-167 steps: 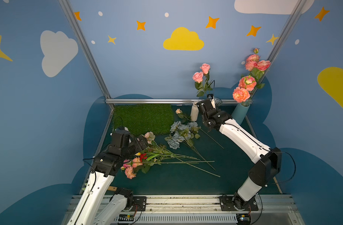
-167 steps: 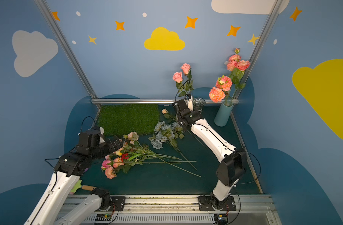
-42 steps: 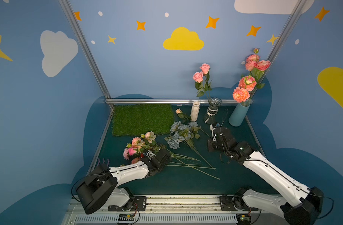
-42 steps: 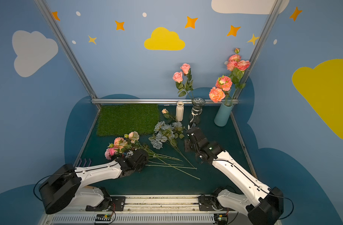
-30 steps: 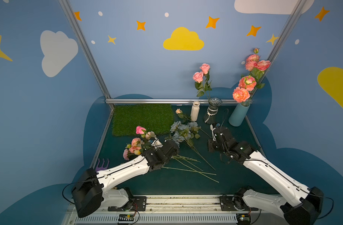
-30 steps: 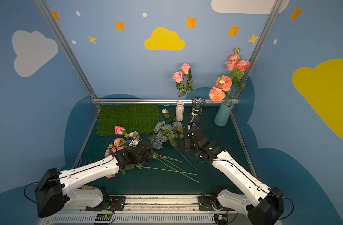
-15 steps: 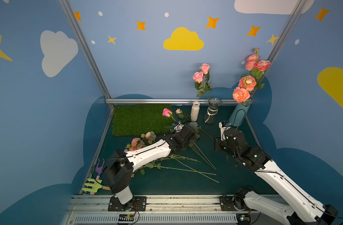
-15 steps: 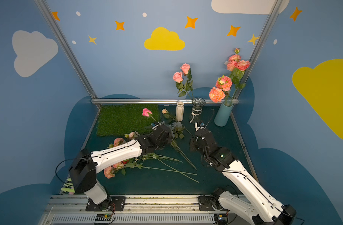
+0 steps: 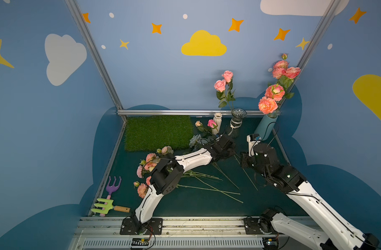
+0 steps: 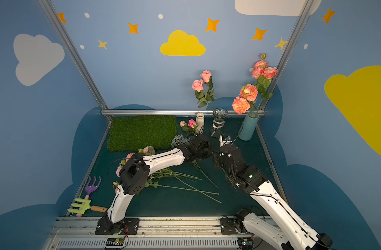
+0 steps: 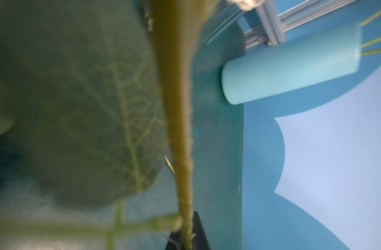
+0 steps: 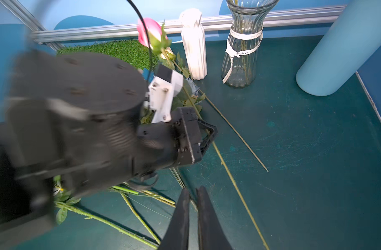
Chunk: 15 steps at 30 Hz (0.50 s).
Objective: Place the pink flowers into the vase
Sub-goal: Place the flower at the center of the board.
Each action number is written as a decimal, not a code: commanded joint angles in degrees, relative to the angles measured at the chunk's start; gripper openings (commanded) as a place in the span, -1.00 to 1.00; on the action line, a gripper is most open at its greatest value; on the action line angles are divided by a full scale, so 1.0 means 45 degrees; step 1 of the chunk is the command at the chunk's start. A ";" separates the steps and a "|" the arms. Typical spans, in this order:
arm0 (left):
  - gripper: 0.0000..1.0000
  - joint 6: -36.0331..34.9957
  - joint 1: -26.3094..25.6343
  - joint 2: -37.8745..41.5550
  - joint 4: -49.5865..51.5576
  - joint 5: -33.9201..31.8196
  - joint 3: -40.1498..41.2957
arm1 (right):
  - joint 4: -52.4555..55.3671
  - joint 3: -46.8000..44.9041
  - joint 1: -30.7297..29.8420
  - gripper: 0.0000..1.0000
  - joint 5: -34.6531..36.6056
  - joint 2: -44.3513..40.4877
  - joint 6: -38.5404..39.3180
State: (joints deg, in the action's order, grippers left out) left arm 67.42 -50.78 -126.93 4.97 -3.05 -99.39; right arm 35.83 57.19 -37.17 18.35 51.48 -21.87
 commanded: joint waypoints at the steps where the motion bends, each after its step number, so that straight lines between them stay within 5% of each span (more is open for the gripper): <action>1: -0.42 -0.0042 0.0213 -0.0166 -0.0860 0.0380 -0.0510 | 0.0010 -0.0168 0.0075 -0.76 -0.0071 -0.0230 0.0104; 4: 0.19 -0.0341 0.0215 -0.0055 -0.1145 0.0111 -0.0549 | 0.0015 -0.0150 0.0071 -0.76 -0.0118 -0.0137 0.0094; 6: 0.43 -0.0664 0.0197 0.0223 -0.1221 -0.0069 -0.0513 | 0.0006 -0.0150 0.0095 -0.76 -0.0222 -0.0115 0.0121; 15: 0.60 -0.2224 0.0070 0.4315 0.0809 -0.1961 0.1316 | -0.0054 -0.0170 0.0095 -0.76 -0.0309 0.0045 0.0150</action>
State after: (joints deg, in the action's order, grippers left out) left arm 61.36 -50.30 -114.74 4.25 -7.40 -94.37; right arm 35.81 57.06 -36.88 17.32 51.53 -21.78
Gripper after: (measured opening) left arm 0.800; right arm 0.122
